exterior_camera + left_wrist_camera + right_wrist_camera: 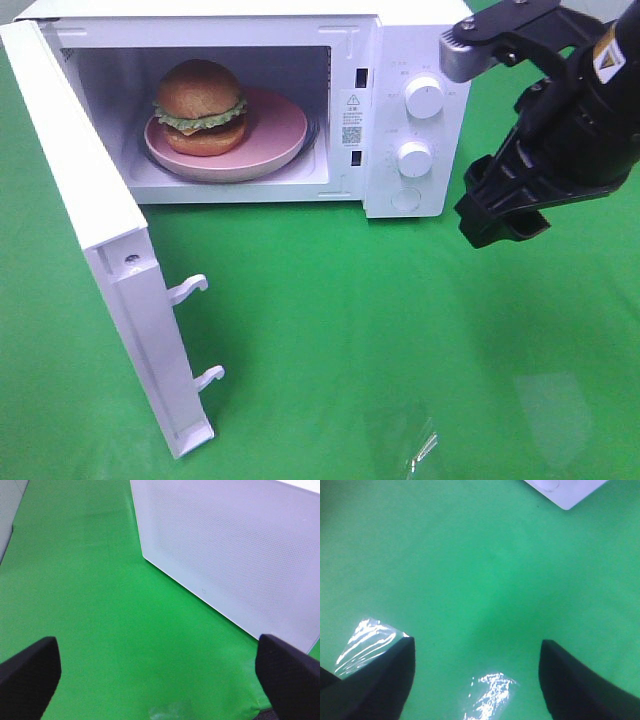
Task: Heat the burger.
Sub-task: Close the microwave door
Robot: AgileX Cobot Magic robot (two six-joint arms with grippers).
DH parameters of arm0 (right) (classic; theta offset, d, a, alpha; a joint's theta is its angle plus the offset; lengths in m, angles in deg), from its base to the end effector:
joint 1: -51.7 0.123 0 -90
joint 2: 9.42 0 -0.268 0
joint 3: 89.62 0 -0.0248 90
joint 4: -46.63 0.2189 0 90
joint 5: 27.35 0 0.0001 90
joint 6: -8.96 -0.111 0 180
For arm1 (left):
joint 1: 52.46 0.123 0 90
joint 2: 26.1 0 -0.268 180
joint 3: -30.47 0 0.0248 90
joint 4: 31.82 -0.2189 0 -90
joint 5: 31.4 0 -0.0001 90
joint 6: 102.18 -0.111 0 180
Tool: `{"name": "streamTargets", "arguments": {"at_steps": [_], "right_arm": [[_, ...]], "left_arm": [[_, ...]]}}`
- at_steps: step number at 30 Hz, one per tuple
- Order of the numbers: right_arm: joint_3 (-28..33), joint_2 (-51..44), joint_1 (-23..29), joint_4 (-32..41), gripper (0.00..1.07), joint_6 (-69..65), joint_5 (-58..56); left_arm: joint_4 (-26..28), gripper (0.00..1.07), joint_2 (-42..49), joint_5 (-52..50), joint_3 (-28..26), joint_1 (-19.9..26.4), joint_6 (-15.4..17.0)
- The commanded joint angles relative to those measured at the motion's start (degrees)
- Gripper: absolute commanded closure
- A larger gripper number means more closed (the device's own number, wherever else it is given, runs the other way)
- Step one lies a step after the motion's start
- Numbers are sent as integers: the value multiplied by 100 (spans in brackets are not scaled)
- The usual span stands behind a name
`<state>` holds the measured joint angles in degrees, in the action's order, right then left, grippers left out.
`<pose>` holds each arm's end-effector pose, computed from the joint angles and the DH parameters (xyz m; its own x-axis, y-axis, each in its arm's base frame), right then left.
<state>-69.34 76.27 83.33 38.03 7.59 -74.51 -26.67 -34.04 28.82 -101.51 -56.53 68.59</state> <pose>0.2171 0.1194 0.2557 -0.7174 -0.5335 -0.4479 -0.5366 0.8333 -0.1331 0.0008 -0.0087 0.2544 -0.4192 0.1459 -0.8961 0.1905 0.9792 0.0703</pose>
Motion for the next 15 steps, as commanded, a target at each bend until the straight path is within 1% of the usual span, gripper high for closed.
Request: {"name": "streamTargets", "arguments": {"at_steps": [1,2,15], "right_arm": [[34,-378,-69,57,38,-155,-332],[34,-527,-69,52,38,-235,-441],[34,-1066,-69,69,38,-298,-739]], "left_arm": [[34,9,132,-74,17,-6,17],[34,9,132,-74,17,-6,17],[34,9,132,-74,17,-6,17]]}}
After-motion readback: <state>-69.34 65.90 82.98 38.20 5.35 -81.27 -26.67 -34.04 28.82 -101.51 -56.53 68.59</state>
